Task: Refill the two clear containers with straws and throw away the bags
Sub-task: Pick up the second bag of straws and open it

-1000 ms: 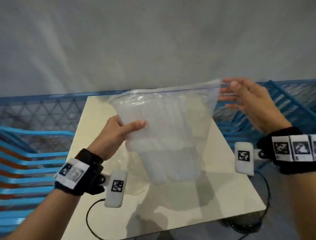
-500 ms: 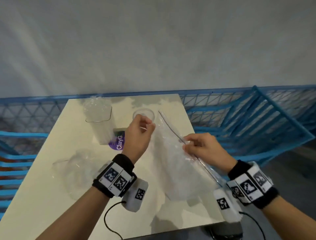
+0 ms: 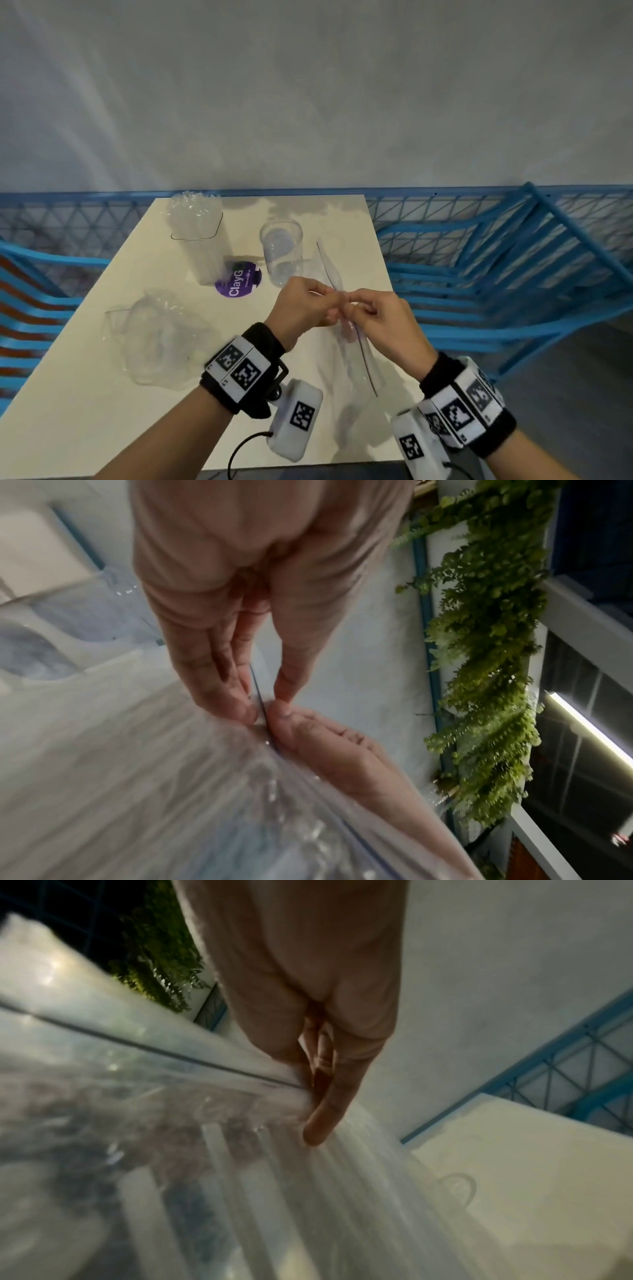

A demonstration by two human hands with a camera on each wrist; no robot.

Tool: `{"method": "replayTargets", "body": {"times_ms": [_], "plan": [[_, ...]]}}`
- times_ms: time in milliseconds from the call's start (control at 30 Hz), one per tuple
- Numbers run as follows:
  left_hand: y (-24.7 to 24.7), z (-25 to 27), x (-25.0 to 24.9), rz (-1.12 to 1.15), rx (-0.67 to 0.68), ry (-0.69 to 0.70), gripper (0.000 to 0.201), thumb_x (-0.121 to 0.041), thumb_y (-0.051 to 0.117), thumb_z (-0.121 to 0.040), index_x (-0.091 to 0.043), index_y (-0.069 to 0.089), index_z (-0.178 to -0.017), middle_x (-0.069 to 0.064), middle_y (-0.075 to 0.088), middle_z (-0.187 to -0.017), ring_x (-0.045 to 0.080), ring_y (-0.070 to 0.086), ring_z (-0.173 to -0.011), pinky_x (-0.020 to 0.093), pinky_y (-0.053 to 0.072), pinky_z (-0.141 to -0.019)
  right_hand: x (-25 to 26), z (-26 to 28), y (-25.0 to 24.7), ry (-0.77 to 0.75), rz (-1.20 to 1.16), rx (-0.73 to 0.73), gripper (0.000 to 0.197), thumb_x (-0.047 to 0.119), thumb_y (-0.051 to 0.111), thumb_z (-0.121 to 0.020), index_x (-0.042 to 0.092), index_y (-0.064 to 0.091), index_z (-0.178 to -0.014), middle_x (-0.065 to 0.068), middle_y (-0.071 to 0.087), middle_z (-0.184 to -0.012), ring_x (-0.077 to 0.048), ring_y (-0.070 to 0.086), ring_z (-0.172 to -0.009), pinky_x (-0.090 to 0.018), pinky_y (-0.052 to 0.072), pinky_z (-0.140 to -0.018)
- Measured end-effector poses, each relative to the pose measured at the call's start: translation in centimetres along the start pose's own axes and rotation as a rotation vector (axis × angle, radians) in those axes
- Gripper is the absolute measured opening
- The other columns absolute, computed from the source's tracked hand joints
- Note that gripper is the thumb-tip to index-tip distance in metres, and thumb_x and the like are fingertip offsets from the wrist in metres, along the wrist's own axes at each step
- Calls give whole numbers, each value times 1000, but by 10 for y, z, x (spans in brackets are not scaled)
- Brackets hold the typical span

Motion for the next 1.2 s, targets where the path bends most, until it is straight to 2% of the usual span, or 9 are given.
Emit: {"method": "replayTargets", "body": {"times_ms": [67, 133, 300, 433, 633, 767, 900, 1067, 1200], "plan": [[1, 2, 1, 64, -8, -27, 22, -6, 69, -82, 13, 66, -91, 2, 62, -51, 13, 60, -55, 27, 59, -67, -6, 1, -1, 53, -128, 3, 15, 23, 60, -89, 24, 74, -91, 6, 75, -76, -8, 68, -76, -27, 54, -75], [3, 7, 2, 132, -3, -44, 16, -6, 69, -82, 8, 65, -88, 7, 64, -58, 19, 63, -64, 27, 59, -70, -9, -1, -2, 122, -253, -7, 17, 23, 60, -88, 24, 75, -81, 7, 74, -77, -13, 67, -75, -37, 56, -74], [8, 14, -3, 133, -89, -23, 10, -9, 64, -85, -1, 64, -80, 10, 60, -65, 14, 60, -54, 31, 60, -70, -2, -4, -5, 212, -443, 47, 16, 8, 58, -88, -1, 69, -82, -9, 67, -73, -18, 60, -66, -34, 52, -66], [4, 14, -4, 43, -108, -18, 22, -23, 73, -80, -4, 62, -81, 5, 64, -63, 11, 60, -54, 24, 57, -59, 5, 0, -5, 267, -550, 139, 17, 2, 54, -90, -2, 65, -78, -21, 63, -74, -29, 63, -67, -29, 58, -59], [2, 18, -10, -141, -81, 60, 11, -4, 64, -80, 5, 71, -81, 16, 66, -66, 20, 65, -63, 36, 62, -72, 9, 5, -5, 270, -499, 159, 17, 3, 59, -87, -1, 66, -73, -12, 70, -63, -18, 66, -53, -26, 57, -55], [8, 25, -22, -320, -143, 207, 17, 4, 53, -77, 6, 71, -78, 22, 68, -62, 19, 64, -55, 38, 62, -65, 21, 5, -7, 118, -78, -3, 16, 5, 58, -80, 4, 59, -64, -13, 69, -58, -19, 65, -49, -28, 55, -49], [2, 23, -21, -383, -240, 254, 17, 6, 52, -79, 7, 68, -85, 11, 65, -57, 22, 68, -56, 37, 61, -65, 21, 0, -5, 61, 97, -121, 10, 8, 56, -78, -2, 54, -76, -17, 66, -67, -22, 67, -54, -35, 54, -50], [-1, 20, -12, -235, -149, 218, 12, 4, 57, -81, 4, 69, -85, 15, 69, -68, 20, 67, -60, 43, 61, -74, 7, -4, 1, 176, -78, 44, 15, 12, 62, -82, 8, 61, -97, -10, 67, -73, -14, 62, -53, -22, 53, -45], [-25, 18, 1, -352, -259, 202, 10, 3, 57, -79, -2, 66, -81, 11, 69, -64, 20, 68, -64, 43, 59, -77, -6, -12, -19, 157, 3, -45, 15, 7, 61, -83, 3, 66, -69, -11, 65, -57, -7, 56, -38, -16, 50, -45]]}}
Point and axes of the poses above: each hand's wrist, its own z-axis away from the middle knuckle, its own y-axis out of the palm, x = y × z, the point moved 6 cm from there along -z, towards the middle knuckle
